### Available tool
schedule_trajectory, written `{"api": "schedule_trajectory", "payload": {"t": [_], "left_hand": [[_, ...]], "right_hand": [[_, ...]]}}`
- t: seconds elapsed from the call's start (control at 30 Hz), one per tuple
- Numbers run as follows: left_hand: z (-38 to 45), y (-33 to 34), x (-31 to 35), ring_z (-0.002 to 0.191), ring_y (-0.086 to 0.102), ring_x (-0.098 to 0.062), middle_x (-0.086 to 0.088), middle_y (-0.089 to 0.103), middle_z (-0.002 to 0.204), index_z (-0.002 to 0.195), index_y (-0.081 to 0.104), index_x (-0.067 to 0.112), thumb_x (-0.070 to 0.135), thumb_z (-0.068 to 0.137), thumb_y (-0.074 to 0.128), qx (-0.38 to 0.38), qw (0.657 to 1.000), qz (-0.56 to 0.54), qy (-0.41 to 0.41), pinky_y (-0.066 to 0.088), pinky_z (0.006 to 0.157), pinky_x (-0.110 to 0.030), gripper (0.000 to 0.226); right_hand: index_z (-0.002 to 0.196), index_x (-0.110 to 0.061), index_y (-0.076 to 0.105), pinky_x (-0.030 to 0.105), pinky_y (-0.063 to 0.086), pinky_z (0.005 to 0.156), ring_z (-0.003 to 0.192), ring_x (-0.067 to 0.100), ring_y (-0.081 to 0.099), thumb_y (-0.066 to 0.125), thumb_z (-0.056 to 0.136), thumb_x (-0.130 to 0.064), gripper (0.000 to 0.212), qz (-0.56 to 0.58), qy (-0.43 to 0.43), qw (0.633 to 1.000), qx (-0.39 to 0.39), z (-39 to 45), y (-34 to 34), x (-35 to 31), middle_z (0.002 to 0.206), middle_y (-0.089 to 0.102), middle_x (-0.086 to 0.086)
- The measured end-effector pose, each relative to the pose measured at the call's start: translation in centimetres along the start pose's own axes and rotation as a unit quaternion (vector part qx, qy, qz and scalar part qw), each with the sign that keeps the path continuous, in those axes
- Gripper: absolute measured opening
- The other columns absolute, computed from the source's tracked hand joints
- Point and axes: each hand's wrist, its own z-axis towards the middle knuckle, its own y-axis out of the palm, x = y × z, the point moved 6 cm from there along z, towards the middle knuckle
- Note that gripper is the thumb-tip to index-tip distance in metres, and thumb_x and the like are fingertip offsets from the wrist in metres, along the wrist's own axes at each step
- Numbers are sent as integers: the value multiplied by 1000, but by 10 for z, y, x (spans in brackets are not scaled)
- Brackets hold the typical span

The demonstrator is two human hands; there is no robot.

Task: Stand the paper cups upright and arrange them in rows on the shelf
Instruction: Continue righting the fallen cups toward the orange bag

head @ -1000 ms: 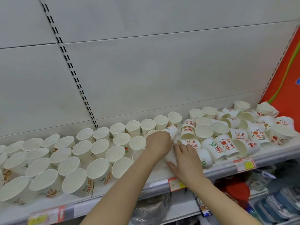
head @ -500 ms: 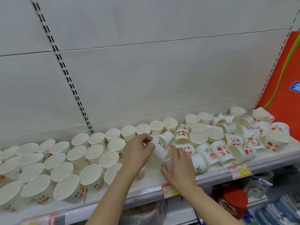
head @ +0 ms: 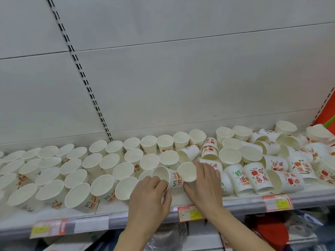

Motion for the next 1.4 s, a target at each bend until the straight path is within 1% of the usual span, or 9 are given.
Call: {"api": "schedule_trajectory", "payload": {"t": [0.37, 0.53, 0.67, 0.77, 0.9, 1.03, 1.17, 1.33, 1.4], "left_hand": [[-6, 25, 10, 61, 46, -21, 1, 51, 64, 62, 55, 20, 20, 58, 76, -134, 985, 99, 49, 31, 52, -32, 21], [11, 15, 0, 71, 53, -12, 13, 59, 76, 76, 67, 32, 55, 74, 70, -93, 996, 7, -2, 43, 56, -27, 23], [83, 19, -10, 71, 58, -17, 11, 63, 75, 79, 72, 29, 27, 69, 83, -41, 999, 31, -10, 42, 52, -29, 15], [138, 61, 1, 71, 58, -21, 6, 64, 76, 81, 72, 26, 12, 55, 85, -135, 983, 113, 56, 43, 56, -29, 32], [164, 115, 21, 100, 57, -26, -2, 62, 107, 113, 64, 20, 3, 83, 57, -247, 940, 181, 147, 42, 79, -35, 35], [164, 123, 26, 83, 63, -27, -4, 64, 91, 98, 65, 15, 1, 79, 59, -264, 925, 200, 187, 34, 61, -32, 24], [169, 120, 13, 46, 54, -18, 5, 54, 51, 57, 67, 24, 8, 41, 82, -211, 925, 232, 215, 31, 47, -22, 27], [179, 126, -4, 96, 62, -22, 2, 68, 104, 105, 71, 26, 3, 83, 54, -280, 930, 212, 105, 42, 78, -31, 35], [185, 122, 4, 107, 59, -21, 4, 66, 114, 114, 69, 31, 8, 85, 51, -273, 954, 111, 59, 43, 86, -31, 41]], "right_hand": [[123, -20, 48, 37, 39, 87, 102, 22, 48, 68, 67, -55, 69, -28, 16, 999, -31, 1, 3, 13, 115, 54, 0], [130, -20, 47, 37, 39, 94, 112, 20, 44, 48, 78, -64, 68, 24, -22, 999, -27, 3, -13, 16, 127, 50, -3], [125, -19, 54, 38, 42, 92, 109, 20, 48, 57, 85, -43, 46, 28, -41, 998, 29, 33, -35, 36, 121, 56, -4], [107, -18, 66, 39, 42, 80, 93, 24, 55, 69, 79, -24, 29, -20, -52, 997, 46, 71, -36, 60, 101, 67, -2], [90, -23, 71, 36, 38, 80, 85, 22, 57, 65, 82, -20, 11, -70, -19, 997, -32, 123, -33, 93, 85, 69, -5], [84, -26, 72, 31, 43, 77, 81, 17, 61, 62, 82, -18, 13, -50, 5, 993, -108, 153, -26, 111, 81, 69, -6], [78, -27, 73, 28, 42, 78, 78, 17, 59, 64, 77, -21, 11, -63, -1, 985, -163, 158, -13, 114, 76, 69, -6], [75, -27, 73, 26, 38, 66, 74, 17, 59, 65, 73, -33, 10, -77, -17, 980, -181, 165, -7, 107, 71, 67, -6], [74, -26, 72, 25, 35, 62, 74, 17, 58, 67, 73, -36, 11, -71, -16, 978, -197, 168, -5, 108, 72, 67, -5]]}}
